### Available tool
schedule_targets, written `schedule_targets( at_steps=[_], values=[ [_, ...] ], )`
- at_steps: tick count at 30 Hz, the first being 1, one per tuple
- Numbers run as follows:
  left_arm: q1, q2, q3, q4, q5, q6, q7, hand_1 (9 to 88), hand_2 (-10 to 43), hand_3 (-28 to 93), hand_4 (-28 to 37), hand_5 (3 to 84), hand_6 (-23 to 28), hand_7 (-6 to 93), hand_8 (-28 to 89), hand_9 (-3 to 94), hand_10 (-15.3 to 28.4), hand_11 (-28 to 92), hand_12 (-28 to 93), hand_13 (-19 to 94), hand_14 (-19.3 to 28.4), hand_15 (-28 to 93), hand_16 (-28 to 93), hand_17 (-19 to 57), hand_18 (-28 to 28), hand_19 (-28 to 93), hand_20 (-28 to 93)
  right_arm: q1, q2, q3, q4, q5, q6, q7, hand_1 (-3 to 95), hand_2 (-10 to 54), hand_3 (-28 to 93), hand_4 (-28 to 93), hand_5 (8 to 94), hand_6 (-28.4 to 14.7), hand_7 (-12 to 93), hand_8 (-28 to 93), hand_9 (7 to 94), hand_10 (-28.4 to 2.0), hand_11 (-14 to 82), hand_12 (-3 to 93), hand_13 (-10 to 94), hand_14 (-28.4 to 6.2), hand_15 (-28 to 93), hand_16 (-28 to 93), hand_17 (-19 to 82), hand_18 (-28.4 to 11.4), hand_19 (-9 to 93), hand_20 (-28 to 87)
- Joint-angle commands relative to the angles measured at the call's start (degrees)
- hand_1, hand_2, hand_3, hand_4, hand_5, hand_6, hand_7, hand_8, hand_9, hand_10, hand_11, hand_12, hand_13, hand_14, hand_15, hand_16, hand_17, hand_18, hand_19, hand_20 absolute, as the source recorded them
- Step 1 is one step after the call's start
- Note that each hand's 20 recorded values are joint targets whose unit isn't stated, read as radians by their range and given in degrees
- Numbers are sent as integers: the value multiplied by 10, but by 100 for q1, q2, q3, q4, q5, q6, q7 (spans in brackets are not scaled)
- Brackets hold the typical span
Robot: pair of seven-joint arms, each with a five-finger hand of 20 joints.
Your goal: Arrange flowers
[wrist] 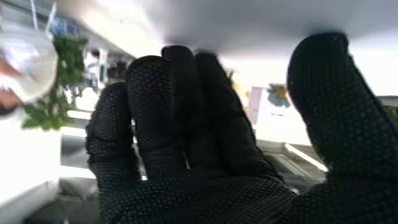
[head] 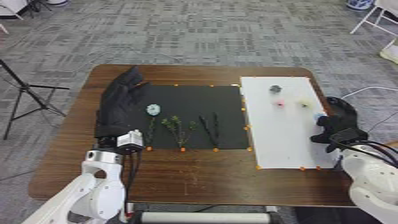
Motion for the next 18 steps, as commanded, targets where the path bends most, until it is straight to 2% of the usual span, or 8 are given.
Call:
schedule_targets(
  at_steps=[1, 4, 6, 8, 10, 12, 18],
  values=[
    [37, 31, 5, -53, 31, 22, 4, 290, -30, 704, -235, 323, 19, 244, -104, 274, 121, 291, 204, 246, 146, 382, 49, -79, 201, 406, 177, 986, -83, -343, 44, -481, 447, 525, 281, -95, 796, -283, 474, -34, 270, -116, 493, -103, 255, 212, 470, -112, 814, 216, 203, -195, 782, 514],
    [31, 28, 9, -48, 34, 13, 5, 290, -30, 704, -234, 323, 19, 243, -104, 274, 121, 291, 204, 246, 145, 381, 49, -80, 201, 406, 177, 1088, -18, -485, 23, -661, 751, 649, 264, -95, 817, -283, 465, -27, 416, -146, 481, -117, 393, 266, 480, -118, 832, 230, 212, -198, 798, 515],
    [44, 34, 12, -61, 35, 16, 19, 290, -30, 704, -234, 323, 19, 244, -103, 274, 122, 291, 203, 246, 144, 381, 50, -80, 201, 406, 177, 1212, -4, -631, 49, -703, 967, 703, 260, -95, 822, -283, 460, -27, 472, -167, 470, -123, 448, 290, 483, -119, 837, 238, 214, -198, 802, 515],
    [30, 32, 20, -53, 30, 2, 16, 291, -30, 703, -234, 323, 19, 244, -103, 274, 122, 291, 203, 246, 145, 381, 50, -80, 201, 406, 177, 1372, -20, -782, 120, -686, 965, 689, 257, -95, 827, -283, 461, -34, 596, -204, 448, -139, 568, 361, 493, -118, 849, 258, 224, -197, 814, 517],
    [22, 37, 20, -49, 36, -6, 23, 290, -31, 704, -233, 323, 19, 244, -103, 274, 122, 291, 203, 246, 145, 381, 50, -80, 201, 407, 177, 1538, -29, -942, 201, -562, 839, 608, 259, -95, 828, -283, 464, -37, 636, -213, 449, -141, 603, 389, 496, -118, 851, 267, 226, -196, 817, 518],
    [25, 36, 17, -51, 33, -6, 24, 290, -31, 704, -233, 322, 19, 244, -103, 274, 121, 292, 203, 246, 145, 381, 50, -80, 201, 406, 177, 1679, -68, -1066, 318, -431, 482, 526, 264, -95, 825, -283, 466, -38, 636, -220, 448, -142, 599, 392, 496, -118, 850, 271, 226, -197, 817, 518],
    [16, 36, 26, -46, 38, -19, 10, 291, -30, 703, -234, 322, 19, 244, -103, 273, 121, 291, 203, 246, 145, 380, 50, -80, 201, 406, 177, 2131, -175, -1576, 791, 63, -160, 488, 268, -95, 818, -283, 461, -33, 394, -144, 481, -110, 328, 250, 480, -123, 829, 258, 210, -201, 799, 522]
  ],
)
